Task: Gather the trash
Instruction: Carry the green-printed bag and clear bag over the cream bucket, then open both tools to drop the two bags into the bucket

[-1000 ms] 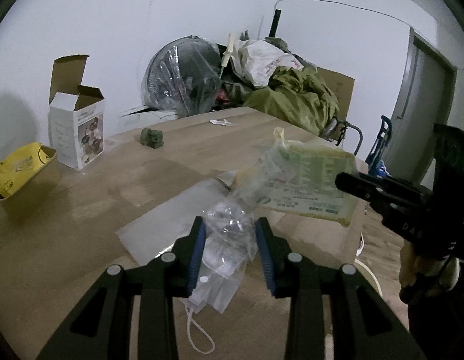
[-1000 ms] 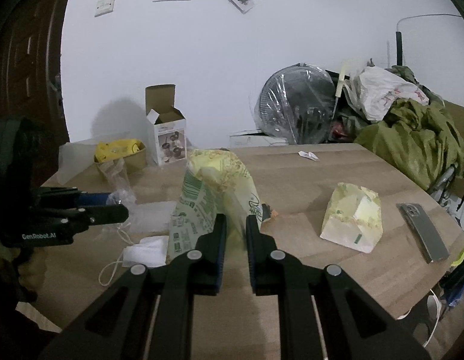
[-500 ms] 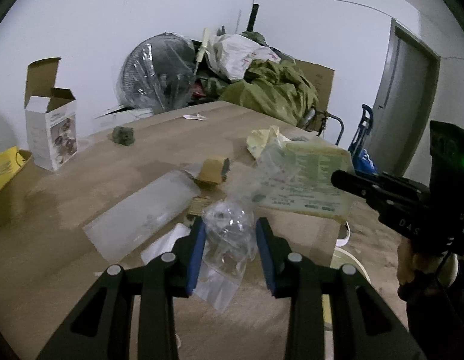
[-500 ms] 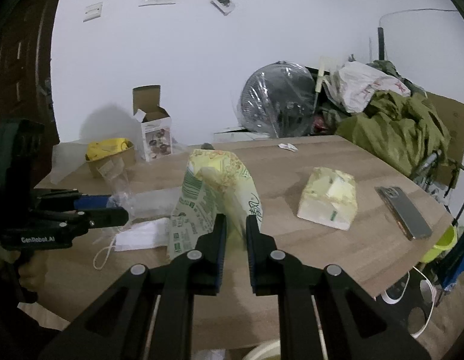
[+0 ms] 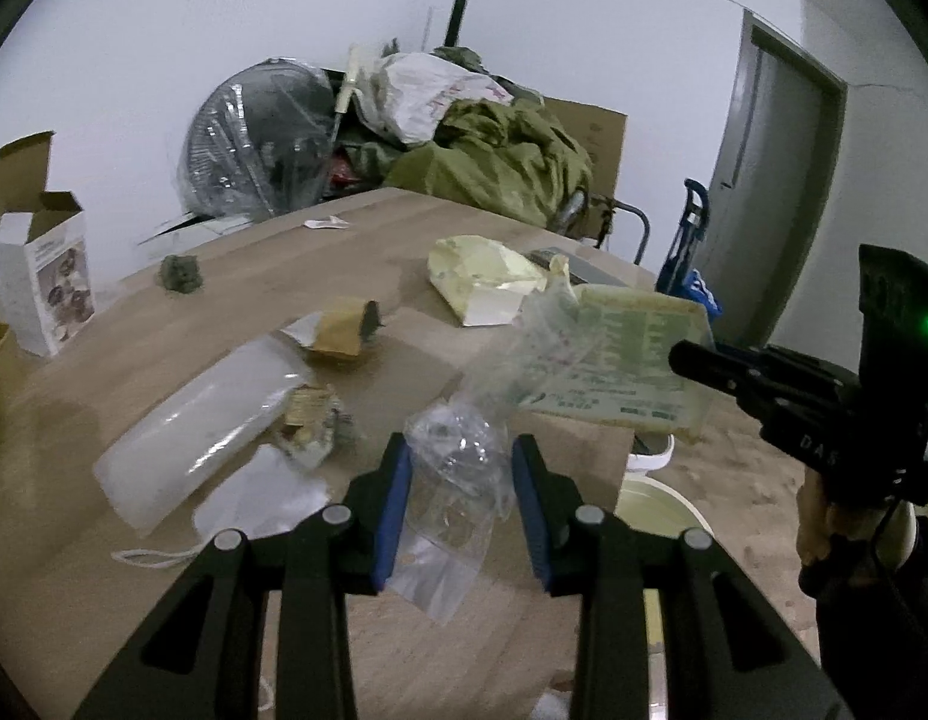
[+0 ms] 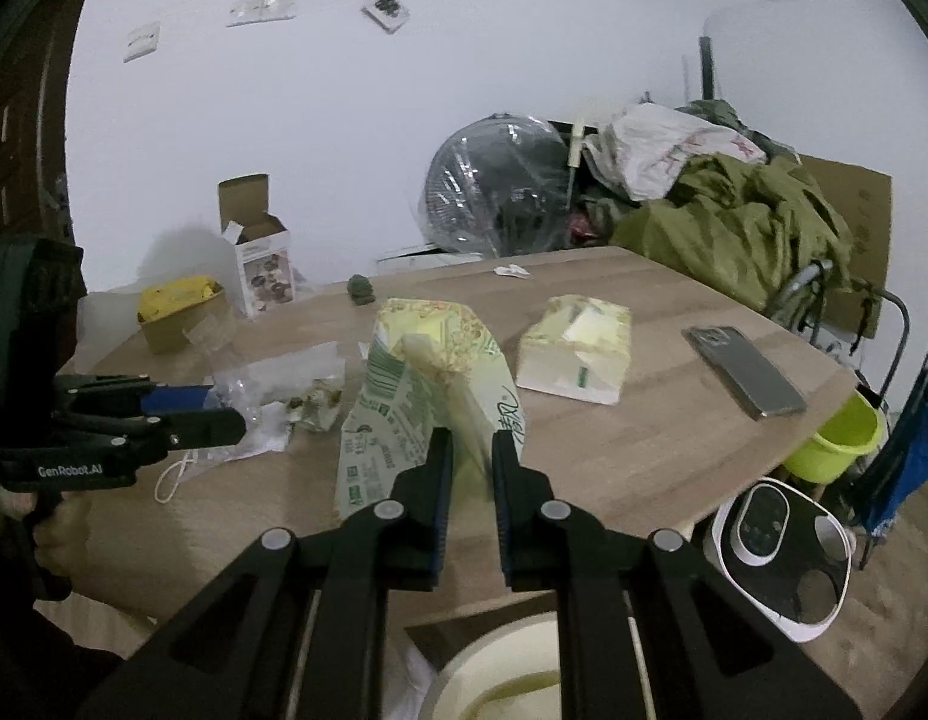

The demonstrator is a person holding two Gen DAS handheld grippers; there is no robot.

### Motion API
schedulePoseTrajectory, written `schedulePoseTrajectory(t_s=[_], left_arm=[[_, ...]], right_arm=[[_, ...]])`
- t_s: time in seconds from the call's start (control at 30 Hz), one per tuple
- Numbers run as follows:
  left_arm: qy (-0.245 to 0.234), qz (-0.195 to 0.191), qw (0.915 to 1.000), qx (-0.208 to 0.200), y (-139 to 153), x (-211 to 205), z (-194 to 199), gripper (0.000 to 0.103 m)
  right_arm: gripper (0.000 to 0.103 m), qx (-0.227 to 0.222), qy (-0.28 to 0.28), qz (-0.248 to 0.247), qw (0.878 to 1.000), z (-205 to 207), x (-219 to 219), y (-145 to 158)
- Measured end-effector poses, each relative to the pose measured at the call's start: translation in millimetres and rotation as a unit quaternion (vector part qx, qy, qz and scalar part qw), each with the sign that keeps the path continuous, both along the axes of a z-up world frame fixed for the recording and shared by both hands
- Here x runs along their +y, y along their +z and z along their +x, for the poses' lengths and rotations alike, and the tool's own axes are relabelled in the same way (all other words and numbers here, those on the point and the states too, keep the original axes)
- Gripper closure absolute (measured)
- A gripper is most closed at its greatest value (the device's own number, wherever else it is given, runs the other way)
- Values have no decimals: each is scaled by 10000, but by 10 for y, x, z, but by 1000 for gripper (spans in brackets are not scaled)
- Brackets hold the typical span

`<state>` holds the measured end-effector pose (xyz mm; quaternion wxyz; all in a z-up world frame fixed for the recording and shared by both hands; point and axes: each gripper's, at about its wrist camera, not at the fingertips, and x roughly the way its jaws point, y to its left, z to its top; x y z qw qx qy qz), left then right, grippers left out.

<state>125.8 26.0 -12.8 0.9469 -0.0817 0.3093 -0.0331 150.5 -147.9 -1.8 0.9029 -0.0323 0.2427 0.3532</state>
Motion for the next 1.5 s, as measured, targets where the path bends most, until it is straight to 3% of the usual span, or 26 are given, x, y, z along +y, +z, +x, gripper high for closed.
schedulePoseTrajectory(t_s=[0.8,1.17,1.33,1.5], left_arm=[[-1000,108,9948,147,-145,-696,279,69],[-1477,105,9884,335,-269,-976,392,69],[-1678,56,9850,409,-338,-1095,442,69],[-1801,5,9825,473,-398,-1195,503,69]], right_arm=[[91,419,-1138,-65,9926,-200,-1037,-510],[91,991,-1421,-269,9845,-249,-1226,-882],[84,1310,-1576,-438,9778,-256,-1285,-1074],[65,1358,-1675,-530,9750,-243,-1334,-1119]])
